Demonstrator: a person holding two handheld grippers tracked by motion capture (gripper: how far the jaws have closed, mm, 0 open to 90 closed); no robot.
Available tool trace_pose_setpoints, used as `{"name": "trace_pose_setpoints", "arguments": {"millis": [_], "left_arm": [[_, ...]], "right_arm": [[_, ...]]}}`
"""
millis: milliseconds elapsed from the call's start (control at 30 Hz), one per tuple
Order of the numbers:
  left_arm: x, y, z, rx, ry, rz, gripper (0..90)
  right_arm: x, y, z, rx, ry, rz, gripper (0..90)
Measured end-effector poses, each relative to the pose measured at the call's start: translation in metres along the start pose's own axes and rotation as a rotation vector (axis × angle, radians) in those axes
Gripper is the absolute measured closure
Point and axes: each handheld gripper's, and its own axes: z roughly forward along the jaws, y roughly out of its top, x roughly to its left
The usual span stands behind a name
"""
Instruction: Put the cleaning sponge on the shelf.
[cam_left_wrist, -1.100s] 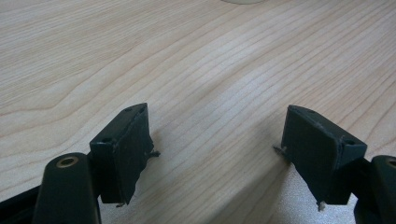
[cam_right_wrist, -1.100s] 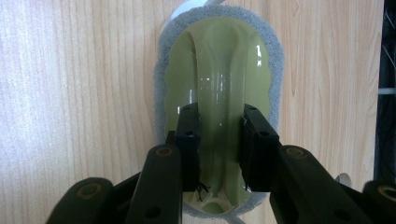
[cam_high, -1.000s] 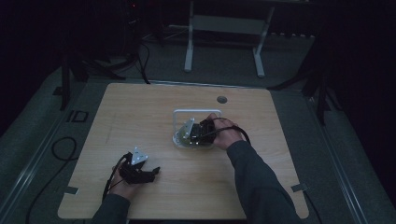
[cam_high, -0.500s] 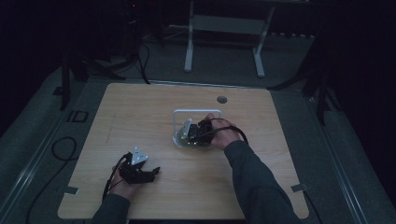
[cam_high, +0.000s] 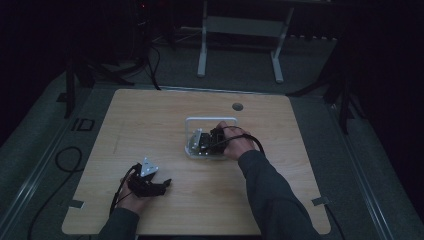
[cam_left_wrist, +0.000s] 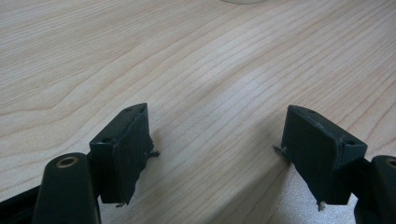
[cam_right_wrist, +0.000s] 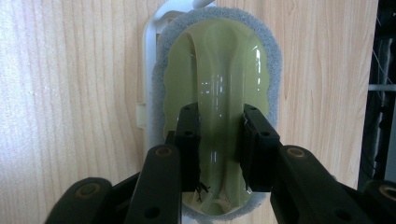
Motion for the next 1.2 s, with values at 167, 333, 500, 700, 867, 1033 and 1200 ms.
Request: {"name": "trace_pose_setpoints", "arguments": {"millis": [167,333,500,700,867,1033,1200], "left_arm": [[0.000,0.000,0.000,0.000,0.000,0.000,24.1],[0.000,0.000,0.000,0.000,0.000,0.000,24.1],[0.000,0.000,0.000,0.000,0.000,-0.001,24.1],[0.000,0.000,0.000,0.000,0.000,0.000,24.1],[0.000,0.000,0.000,0.000,0.000,0.000,24.1],[0.000,0.000,0.000,0.000,0.000,0.000,24.1],[0.000,0.000,0.000,0.000,0.000,0.000,24.1]], "right_arm": [[0.000,-0.001,0.001,-0.001,-0.005,0.007,71.0],[-0.001,-0.002,0.002,-0.002,-0.019,0.013,68.4],[-0.002,-0.002,0.001,-0.009,-0.025,0.027,64.7],[-0.002,-0.002,0.000,-0.013,-0.023,0.040,61.0],[-0.002,-0.004,0.000,-0.017,-0.023,0.057,58.1],[-0.003,-0.007,-0.004,-0.022,-0.031,0.075,56.3],[-0.002,-0.011,-0.008,-0.030,-0.046,0.081,55.7]]}}
